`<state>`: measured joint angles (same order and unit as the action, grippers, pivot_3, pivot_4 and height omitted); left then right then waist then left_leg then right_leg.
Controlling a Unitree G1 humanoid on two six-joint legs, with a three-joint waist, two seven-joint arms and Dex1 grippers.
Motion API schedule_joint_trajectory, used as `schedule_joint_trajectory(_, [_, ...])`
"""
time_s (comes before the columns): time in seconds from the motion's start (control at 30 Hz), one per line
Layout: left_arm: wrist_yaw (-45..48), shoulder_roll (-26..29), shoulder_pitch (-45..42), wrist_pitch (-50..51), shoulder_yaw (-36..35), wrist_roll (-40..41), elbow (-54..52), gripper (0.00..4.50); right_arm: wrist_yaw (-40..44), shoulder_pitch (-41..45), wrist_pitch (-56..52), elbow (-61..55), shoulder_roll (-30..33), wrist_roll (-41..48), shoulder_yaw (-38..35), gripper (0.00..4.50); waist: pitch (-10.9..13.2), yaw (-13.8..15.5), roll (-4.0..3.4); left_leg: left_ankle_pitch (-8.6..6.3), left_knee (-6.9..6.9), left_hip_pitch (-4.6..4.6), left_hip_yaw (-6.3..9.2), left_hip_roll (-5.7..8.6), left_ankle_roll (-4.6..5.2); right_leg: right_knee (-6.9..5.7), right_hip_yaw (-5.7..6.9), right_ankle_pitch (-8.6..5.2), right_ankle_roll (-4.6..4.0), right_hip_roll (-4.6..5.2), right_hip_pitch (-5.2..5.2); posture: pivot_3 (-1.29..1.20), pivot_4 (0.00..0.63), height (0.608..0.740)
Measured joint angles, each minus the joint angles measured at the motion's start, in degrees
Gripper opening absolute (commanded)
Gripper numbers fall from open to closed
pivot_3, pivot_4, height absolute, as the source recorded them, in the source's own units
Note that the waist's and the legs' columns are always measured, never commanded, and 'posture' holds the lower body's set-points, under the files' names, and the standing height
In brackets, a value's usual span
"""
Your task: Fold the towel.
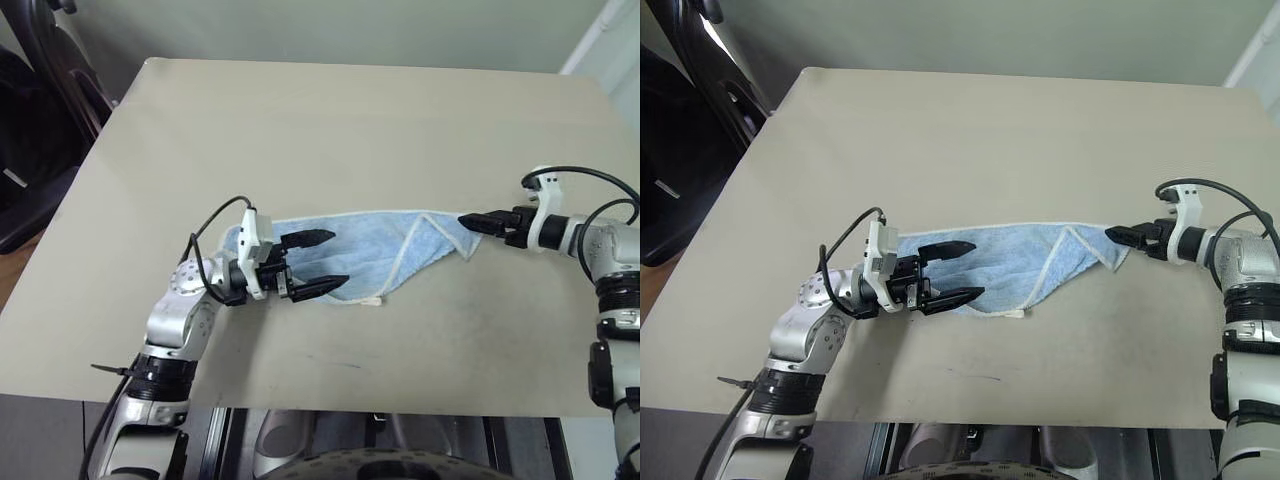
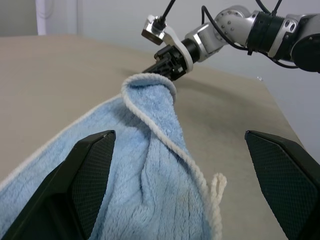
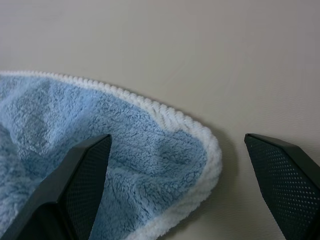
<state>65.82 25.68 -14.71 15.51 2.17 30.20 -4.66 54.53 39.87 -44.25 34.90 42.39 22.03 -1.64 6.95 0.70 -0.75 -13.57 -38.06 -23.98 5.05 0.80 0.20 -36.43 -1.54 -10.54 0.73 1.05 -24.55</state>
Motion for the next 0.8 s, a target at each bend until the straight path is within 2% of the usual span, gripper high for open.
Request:
schedule_joint_trajectory(0.1, [0.0, 0.1, 0.1, 0.0, 0.0, 0.0, 0.0, 4.5, 2.5, -0.2, -0.6, -0.8, -0.1, -0.3, 0.9, 3.64, 0.0, -0.1, 0.0, 0.03, 0.0, 0.03, 0.0, -0.01, -0.03, -0.1, 0.0, -0.04, -0.07, 0.0, -0.01, 0.0, 0.15, 0.733])
schedule_joint_trajectory(0.43, [1.3, -0.2, 0.1, -3.7, 0.0, -0.5, 3.7, 4.5, 4.3, -0.5, 0.3, -1.2, -1.7, -2.6, 2.2, 0.08, 0.0, 0.0, -0.01, 0.04, 0.02, -0.03, 0.0, -0.01, -0.07, -0.17, 0.01, -0.07, -0.1, 0.0, -0.1, 0.0, 0.15, 0.733])
schedule_joint_trajectory(0.67, [2.5, 0.0, 0.3, -5.9, 0.0, -0.7, 5.9, 4.5, 3.5, -0.3, 3.1, 0.5, -1.3, -3.7, 0.9, 0.03, 0.0, 0.0, -0.02, 0.03, 0.02, -0.05, 0.0, -0.01, -0.08, -0.3, 0.01, -0.09, -0.13, 0.0, -0.16, 0.0, 0.15, 0.733])
schedule_joint_trajectory(0.8, [2.7, 0.0, 0.1, -6.7, -0.1, -0.7, 7.6, 4.5, 4.2, -1.3, 2.9, -6.4, 1.5, -3.3, -0.4, 0.03, 0.0, 0.1, -0.08, 0.05, 0.03, -0.08, 0.0, -0.01, -0.11, -0.38, 0.01, -0.17, -0.18, 0.0, -0.19, 0.0, 0.15, 0.733])
